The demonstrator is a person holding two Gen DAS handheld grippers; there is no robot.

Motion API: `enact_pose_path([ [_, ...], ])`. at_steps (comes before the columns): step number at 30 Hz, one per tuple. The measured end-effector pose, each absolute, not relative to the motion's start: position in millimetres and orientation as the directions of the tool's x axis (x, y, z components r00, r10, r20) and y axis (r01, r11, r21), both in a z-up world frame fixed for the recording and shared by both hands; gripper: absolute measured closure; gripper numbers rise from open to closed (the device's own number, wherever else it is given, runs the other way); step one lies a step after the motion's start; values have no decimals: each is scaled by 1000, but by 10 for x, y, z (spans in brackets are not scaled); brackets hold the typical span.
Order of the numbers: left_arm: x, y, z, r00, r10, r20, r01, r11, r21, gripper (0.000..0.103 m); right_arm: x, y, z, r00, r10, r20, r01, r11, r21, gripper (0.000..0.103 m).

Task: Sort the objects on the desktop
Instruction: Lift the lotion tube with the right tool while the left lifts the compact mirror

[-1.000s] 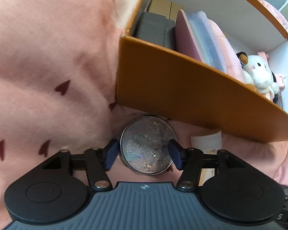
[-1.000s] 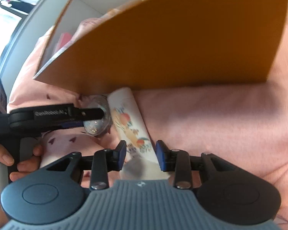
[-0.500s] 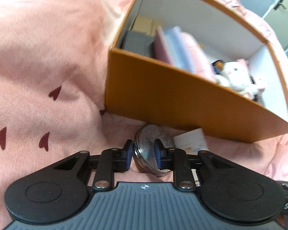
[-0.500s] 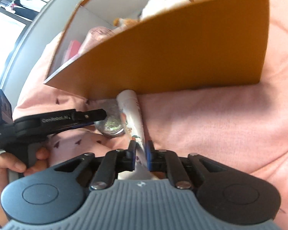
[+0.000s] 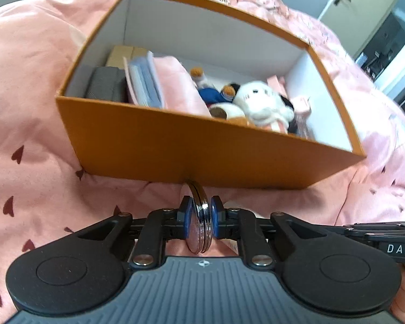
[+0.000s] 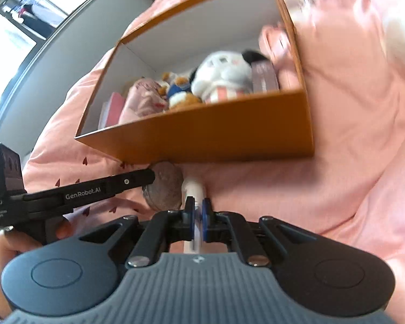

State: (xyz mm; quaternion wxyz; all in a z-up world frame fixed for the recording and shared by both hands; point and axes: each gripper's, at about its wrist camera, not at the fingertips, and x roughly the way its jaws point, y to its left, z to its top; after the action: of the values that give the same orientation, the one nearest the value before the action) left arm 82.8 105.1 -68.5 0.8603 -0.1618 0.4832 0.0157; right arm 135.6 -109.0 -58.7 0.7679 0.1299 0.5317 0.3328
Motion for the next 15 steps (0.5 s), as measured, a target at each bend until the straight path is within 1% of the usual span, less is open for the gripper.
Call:
enact_pose_path([
  [2,823,1017,-717,504,-93,-859,-189,958,-214,85,1383,-1139,-657,187,648,-738,-349,746,567,92],
  [4,852,994,-768,481,-64,-874,-197,964,-179,85,1379,-1084,-752,163,649,-743,-325,746,581,91],
  [7,855,1011,-812,469,-72,-880,-204,961,-187,85,1375,-1104,-814,123,667,-735,-294,732,615,89],
  [10,814,1032,-814,474,-79,-877,-204,959,-197,85,1348,-1076,-880,61,678,-733,-271,718,641,71],
  [13,794,1024,-809,479,-82,-874,-194,961,-197,85,1316,-1048,-890,55,668,-742,-279,724,631,71],
  [14,785,1022,-803,481,-86,-873,-190,961,-199,86,1313,-1040,-891,56,667,-743,-281,724,629,75],
  [15,803,1007,-808,483,-90,-871,-187,961,-204,87,1308,-1040,-891,57,663,-746,-283,728,625,83],
])
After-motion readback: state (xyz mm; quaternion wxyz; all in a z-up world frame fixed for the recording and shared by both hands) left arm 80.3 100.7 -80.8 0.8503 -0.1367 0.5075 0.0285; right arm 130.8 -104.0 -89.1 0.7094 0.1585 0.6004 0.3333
